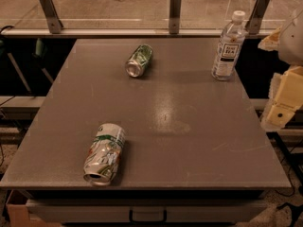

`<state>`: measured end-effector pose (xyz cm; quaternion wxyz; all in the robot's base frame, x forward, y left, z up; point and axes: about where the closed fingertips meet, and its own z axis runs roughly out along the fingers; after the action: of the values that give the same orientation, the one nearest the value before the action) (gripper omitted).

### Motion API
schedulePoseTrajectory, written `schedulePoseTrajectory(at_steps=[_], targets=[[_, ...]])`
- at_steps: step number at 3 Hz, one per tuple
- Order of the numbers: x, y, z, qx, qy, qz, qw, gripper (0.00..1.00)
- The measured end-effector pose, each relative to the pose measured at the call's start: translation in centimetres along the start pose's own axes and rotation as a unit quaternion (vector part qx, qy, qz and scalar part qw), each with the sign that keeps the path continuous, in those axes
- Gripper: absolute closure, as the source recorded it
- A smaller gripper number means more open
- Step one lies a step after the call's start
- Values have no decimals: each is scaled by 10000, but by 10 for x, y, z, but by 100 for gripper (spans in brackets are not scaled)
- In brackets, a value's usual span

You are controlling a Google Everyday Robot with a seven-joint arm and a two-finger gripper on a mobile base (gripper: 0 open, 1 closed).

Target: Pick blue plastic bottle

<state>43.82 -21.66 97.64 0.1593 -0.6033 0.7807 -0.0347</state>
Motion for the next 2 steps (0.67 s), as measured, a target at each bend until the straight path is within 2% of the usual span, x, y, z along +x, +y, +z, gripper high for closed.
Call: schedulePoseTrajectory(at_steps=[1,2], targets=[[0,0,0,0,0,0,10000,0],[11,-36,12,108,-236,194,9995,0]])
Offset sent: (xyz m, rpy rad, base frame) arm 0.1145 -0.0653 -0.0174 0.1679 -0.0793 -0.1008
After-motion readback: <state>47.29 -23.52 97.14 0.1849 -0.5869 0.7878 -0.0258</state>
